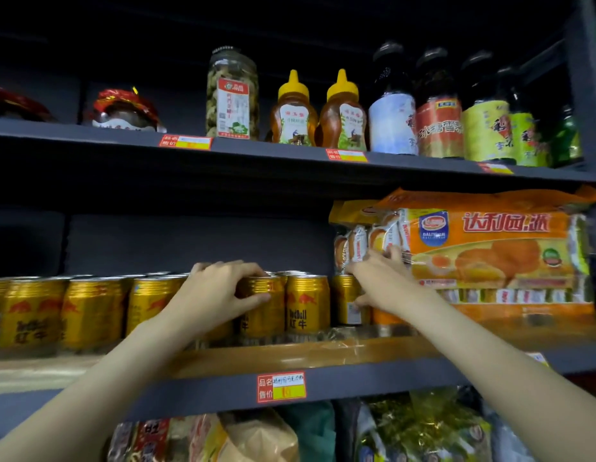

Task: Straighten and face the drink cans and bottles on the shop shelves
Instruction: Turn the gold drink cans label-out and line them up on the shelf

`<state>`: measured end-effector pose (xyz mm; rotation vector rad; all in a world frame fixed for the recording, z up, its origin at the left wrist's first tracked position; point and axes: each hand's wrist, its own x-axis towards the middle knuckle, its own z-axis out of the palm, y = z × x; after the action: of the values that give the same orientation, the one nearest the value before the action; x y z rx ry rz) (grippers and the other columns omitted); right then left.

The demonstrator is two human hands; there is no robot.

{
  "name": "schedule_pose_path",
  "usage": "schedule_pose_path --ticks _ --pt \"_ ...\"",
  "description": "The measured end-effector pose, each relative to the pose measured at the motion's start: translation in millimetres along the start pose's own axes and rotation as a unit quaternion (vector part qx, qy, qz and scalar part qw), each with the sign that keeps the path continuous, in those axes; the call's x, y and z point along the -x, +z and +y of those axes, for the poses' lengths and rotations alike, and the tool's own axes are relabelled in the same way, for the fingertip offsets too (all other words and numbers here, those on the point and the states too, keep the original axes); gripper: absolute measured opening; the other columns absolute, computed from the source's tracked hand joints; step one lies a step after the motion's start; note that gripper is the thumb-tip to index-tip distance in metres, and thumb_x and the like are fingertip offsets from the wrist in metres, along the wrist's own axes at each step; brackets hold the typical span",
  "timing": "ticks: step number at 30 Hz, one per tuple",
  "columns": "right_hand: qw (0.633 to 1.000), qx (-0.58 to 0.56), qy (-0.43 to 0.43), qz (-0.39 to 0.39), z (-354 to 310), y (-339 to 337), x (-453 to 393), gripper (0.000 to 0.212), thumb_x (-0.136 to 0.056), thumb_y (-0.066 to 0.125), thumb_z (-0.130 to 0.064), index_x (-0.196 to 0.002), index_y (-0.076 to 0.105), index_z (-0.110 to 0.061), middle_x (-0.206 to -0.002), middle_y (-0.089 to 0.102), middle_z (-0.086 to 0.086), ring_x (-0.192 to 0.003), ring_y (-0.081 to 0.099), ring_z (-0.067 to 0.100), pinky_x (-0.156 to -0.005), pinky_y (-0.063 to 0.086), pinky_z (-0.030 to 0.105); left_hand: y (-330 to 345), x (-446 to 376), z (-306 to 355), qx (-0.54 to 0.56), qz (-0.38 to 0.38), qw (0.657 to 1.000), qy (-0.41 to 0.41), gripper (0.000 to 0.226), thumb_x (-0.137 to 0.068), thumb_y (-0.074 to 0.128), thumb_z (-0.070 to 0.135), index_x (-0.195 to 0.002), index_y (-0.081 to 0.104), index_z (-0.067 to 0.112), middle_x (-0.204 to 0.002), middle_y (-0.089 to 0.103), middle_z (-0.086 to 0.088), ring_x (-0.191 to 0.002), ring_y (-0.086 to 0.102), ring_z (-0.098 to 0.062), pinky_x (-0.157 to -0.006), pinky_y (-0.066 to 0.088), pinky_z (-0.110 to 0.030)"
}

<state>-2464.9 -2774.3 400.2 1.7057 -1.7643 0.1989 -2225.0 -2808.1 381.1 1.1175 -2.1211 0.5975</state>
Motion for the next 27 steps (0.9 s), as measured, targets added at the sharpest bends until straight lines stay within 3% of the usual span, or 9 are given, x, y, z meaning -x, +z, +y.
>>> schedule_pose_path --ticks 4,8,11,15,20,23,27 --pt "0.991 0.127 -0.021 0.038 -4.4 11.7 -21.8 0.036 -0.091 0.059 -0.028 -0.124 0.055 -0.015 -0.129 0.056 0.011 -0.131 0.036 0.029 -0.108 0.021 0.048 0.2 -0.2 0.2 0.009 0.007 1.0 -0.005 0.047 -0.087 0.047 0.055 -0.129 0.045 0.035 -0.125 0.055 0.014 -0.118 0.049 -0.009 -0.106 0.03 -0.035" --pt "0.985 0.157 -0.047 0.052 -1.1 16.3 -32.3 0.048 -0.093 0.054 -0.019 -0.14 0.041 -0.017 -0.138 0.05 0.013 -0.136 0.03 0.032 -0.11 0.02 0.047 -2.2 3.4 -1.8 0.017 -0.002 1.0 0.003 0.043 -0.09 0.045 0.051 -0.129 0.046 0.034 -0.124 0.054 0.013 -0.119 0.048 -0.01 -0.106 0.03 -0.035" --pt "0.994 0.011 -0.04 0.096 5.0 2.7 -27.5 0.056 -0.092 0.058 -0.021 -0.143 0.034 -0.019 -0.138 0.048 0.012 -0.133 0.034 0.029 -0.107 0.029 0.042 -10.6 16.5 -15.6 0.094 0.059 0.994 -0.006 0.033 -0.091 0.05 0.038 -0.121 0.057 0.026 -0.115 0.059 0.007 -0.112 0.053 -0.013 -0.099 0.041 -0.036" --pt "0.97 -0.168 -0.057 0.169 -15.3 -31.8 -22.5 0.046 -0.09 0.06 -0.033 -0.133 0.046 -0.022 -0.128 0.054 0.005 -0.122 0.042 0.023 -0.102 0.037 0.04 -29.2 46.1 -51.0 0.079 0.192 0.976 -0.068 0.018 -0.09 0.057 0.019 -0.107 0.064 0.015 -0.105 0.063 0.0 -0.103 0.056 -0.018 -0.088 0.038 -0.029" --pt "0.921 -0.293 -0.157 0.204 -100.5 -75.3 -30.5 0.04 -0.088 0.063 -0.035 -0.125 0.053 -0.024 -0.124 0.057 -0.002 -0.117 0.045 0.016 -0.098 0.035 0.031 -52.7 92.7 -112.9 0.036 0.22 0.965 -0.138 0.022 -0.084 0.061 0.009 -0.106 0.064 0.015 -0.109 0.062 -0.004 -0.105 0.053 -0.026 -0.089 0.038 -0.037" --pt "0.91 -0.325 -0.211 0.149 -161.3 -96.2 -45.3 0.043 -0.086 0.065 -0.039 -0.125 0.053 -0.028 -0.127 0.054 -0.005 -0.12 0.043 0.013 -0.096 0.032 0.027 -70.3 117.5 -162.6 0.028 0.191 0.956 -0.22 0.041 -0.083 0.064 0.013 -0.123 0.055 0.014 -0.127 0.051 -0.01 -0.118 0.044 -0.032 -0.097 0.035 -0.04" --pt "0.885 -0.393 -0.248 0.036 -229.9 -115.6 -76.6 0.039 -0.085 0.066 -0.039 -0.12 0.056 -0.026 -0.121 0.056 -0.003 -0.116 0.051 0.012 -0.099 0.04 0.027 -85.7 120.3 -203.3 0.114 0.046 0.941 -0.316 0.066 -0.087 0.062 0.018 -0.143 0.027 0.018 -0.14 0.035 -0.018 -0.125 0.042 -0.033 -0.1 0.036 -0.035"
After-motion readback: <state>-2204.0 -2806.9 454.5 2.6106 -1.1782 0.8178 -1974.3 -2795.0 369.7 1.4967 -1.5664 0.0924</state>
